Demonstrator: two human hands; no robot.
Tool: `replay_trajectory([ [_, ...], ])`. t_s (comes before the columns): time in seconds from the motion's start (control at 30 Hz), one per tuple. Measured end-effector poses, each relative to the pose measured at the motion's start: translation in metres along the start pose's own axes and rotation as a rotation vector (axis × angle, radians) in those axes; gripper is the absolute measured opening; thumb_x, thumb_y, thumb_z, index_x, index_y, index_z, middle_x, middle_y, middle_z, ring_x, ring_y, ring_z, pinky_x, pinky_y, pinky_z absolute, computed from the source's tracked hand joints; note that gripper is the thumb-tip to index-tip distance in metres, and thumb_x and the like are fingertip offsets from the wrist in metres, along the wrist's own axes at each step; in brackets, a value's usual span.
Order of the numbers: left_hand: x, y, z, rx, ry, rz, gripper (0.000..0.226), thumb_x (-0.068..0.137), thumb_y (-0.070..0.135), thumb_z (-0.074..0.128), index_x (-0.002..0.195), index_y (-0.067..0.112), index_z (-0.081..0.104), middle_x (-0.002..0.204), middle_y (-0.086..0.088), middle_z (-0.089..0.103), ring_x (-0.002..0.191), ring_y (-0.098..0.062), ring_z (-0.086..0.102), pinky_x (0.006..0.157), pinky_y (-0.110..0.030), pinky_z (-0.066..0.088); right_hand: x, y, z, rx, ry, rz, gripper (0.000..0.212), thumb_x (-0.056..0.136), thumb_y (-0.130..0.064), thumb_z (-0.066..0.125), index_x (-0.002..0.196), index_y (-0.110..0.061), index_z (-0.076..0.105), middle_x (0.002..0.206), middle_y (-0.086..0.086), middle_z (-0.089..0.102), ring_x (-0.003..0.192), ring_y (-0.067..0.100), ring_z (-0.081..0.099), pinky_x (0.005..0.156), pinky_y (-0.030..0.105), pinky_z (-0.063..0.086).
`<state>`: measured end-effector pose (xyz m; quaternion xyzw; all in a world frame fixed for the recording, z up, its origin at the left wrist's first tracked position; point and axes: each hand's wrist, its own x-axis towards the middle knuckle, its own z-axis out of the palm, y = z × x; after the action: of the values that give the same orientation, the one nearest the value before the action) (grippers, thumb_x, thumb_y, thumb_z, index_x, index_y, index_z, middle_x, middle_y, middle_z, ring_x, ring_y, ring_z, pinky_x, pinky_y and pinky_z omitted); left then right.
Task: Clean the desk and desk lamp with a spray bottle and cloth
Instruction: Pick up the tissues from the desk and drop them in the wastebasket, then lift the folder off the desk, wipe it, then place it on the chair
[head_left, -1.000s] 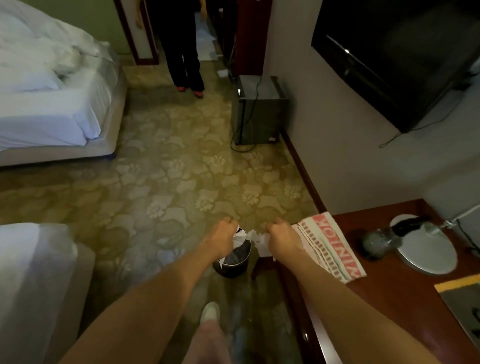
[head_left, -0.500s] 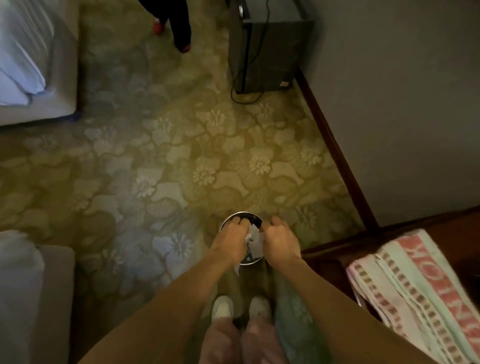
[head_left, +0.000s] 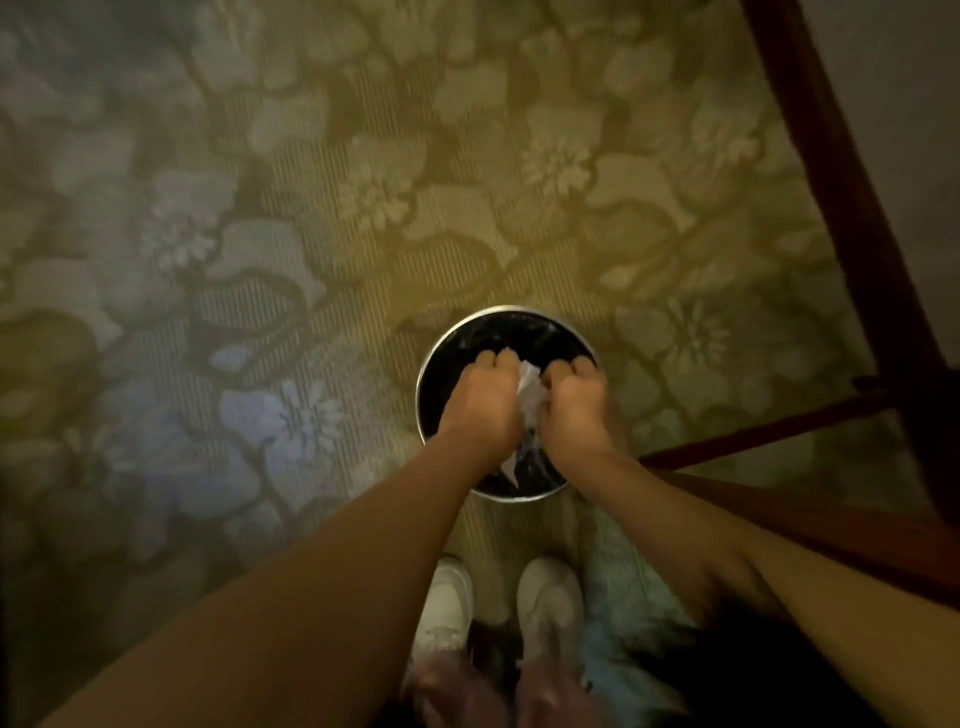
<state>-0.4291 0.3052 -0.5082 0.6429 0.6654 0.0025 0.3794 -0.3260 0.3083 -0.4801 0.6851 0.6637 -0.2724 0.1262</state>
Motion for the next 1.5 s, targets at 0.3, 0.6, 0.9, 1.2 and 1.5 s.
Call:
replay_trajectory([
  [0.3, -0.002, -0.028, 0.036, 0.03, -0.109, -0.066, 0.056, 0.085, 0.018, 0.06, 0.135, 0.004, 0.039, 0.136, -0.021, 0.039, 0.121, -0.039, 0.045, 0.097, -0.05, 0.045, 0.005, 0.02, 0.035, 0.032, -0.103, -0.054, 0.05, 0.089, -0.01, 0.058, 0.136, -0.008, 0.042, 0.138, 0.016, 0.038, 0.127, 0.032, 0.038, 0.103, 0.038, 0.039],
  [0.6, -0.033, 0.016, -0.024, 0.19, -0.114, 0.01, 0.053, 0.089, 0.019, 0.056, 0.137, 0.006, 0.037, 0.135, -0.018, 0.04, 0.119, -0.034, 0.045, 0.092, -0.044, 0.046, -0.02, -0.001, -0.028, -0.058, -0.102, -0.055, 0.054, 0.09, -0.017, 0.057, 0.14, -0.01, 0.035, 0.14, 0.014, 0.036, 0.126, 0.03, 0.039, 0.099, 0.037, 0.045],
  [0.9, -0.091, 0.095, -0.122, 0.393, -0.213, 0.055, 0.078, 0.078, 0.025, 0.073, 0.141, 0.009, 0.031, 0.138, -0.015, 0.036, 0.126, -0.032, 0.042, 0.103, -0.044, 0.043, -0.103, -0.015, -0.154, -0.107, -0.093, -0.082, 0.05, 0.09, -0.02, 0.056, 0.135, -0.007, 0.039, 0.137, 0.016, 0.039, 0.128, 0.031, 0.036, 0.099, 0.037, 0.041],
  [1.2, -0.225, 0.215, -0.243, 0.425, -0.141, 0.204, 0.04, 0.089, 0.014, 0.054, 0.128, 0.01, 0.043, 0.131, -0.013, 0.045, 0.118, -0.031, 0.049, 0.09, -0.04, 0.047, -0.25, -0.017, -0.308, -0.048, 0.103, 0.016, 0.042, 0.089, -0.014, 0.055, 0.129, -0.005, 0.047, 0.132, 0.015, 0.046, 0.127, 0.031, 0.038, 0.094, 0.037, 0.044],
  [1.5, -0.324, 0.332, -0.302, 0.502, -0.052, 0.366, 0.032, 0.09, 0.015, 0.05, 0.121, 0.007, 0.045, 0.128, -0.015, 0.044, 0.114, -0.034, 0.051, 0.089, -0.042, 0.046, -0.374, 0.018, -0.411, 0.059, 0.278, 0.121, 0.045, 0.088, -0.012, 0.052, 0.133, -0.009, 0.047, 0.135, 0.012, 0.044, 0.129, 0.029, 0.036, 0.098, 0.036, 0.042],
])
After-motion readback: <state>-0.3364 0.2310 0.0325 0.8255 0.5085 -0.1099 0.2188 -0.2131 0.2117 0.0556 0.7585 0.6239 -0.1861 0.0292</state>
